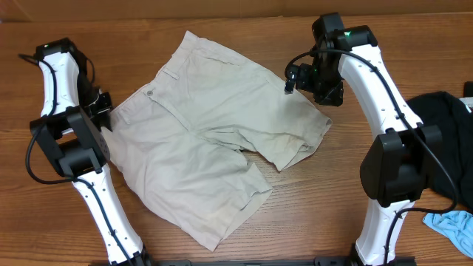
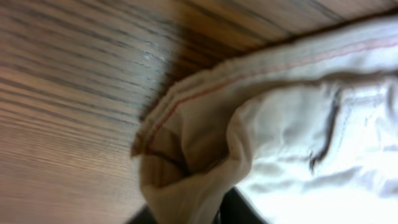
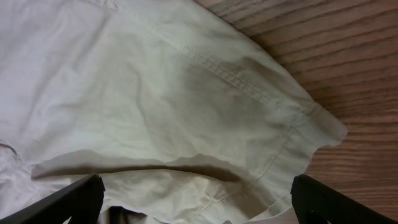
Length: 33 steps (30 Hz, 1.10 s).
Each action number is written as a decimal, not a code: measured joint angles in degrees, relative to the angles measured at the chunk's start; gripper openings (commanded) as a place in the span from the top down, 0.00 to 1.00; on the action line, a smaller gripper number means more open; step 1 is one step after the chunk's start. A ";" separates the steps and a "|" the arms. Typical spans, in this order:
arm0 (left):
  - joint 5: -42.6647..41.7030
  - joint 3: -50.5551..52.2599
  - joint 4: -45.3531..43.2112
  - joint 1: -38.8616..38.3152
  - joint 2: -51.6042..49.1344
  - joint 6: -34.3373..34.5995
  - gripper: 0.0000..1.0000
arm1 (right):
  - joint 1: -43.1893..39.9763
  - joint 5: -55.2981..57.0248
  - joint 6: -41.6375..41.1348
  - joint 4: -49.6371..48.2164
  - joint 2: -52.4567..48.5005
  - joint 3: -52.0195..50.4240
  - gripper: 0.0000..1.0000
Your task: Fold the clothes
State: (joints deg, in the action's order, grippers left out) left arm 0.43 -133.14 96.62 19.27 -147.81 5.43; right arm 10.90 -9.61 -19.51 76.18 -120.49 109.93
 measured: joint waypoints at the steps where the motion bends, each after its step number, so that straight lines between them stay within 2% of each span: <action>1: 0.33 0.33 0.00 -0.28 0.74 -0.09 0.00 | 0.00 -0.17 0.00 -0.02 0.11 0.00 0.00; 7: 0.76 0.85 -0.07 -1.84 12.52 -1.36 0.00 | 0.00 -0.63 0.00 2.62 4.66 0.00 0.00; 15: -0.33 0.72 0.00 -2.36 33.90 -1.38 0.00 | 0.33 -0.61 -0.04 14.62 22.67 0.02 0.00; 20: -0.85 0.72 -0.22 -6.60 42.34 -1.42 0.00 | 4.76 -0.55 -1.33 15.23 29.31 -2.67 0.00; 27: -1.70 0.74 -0.22 -14.73 45.31 -2.64 0.00 | 19.34 -0.74 -7.50 3.82 32.72 -25.75 0.02; 33: -1.88 0.74 -0.74 -15.91 45.27 -2.64 0.00 | 26.03 -0.96 -10.69 -12.07 32.02 -46.56 0.11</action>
State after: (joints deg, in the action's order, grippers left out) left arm -1.45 -132.40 95.88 3.36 -102.54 2.79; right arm 36.93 -10.57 -30.20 64.12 -88.47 63.37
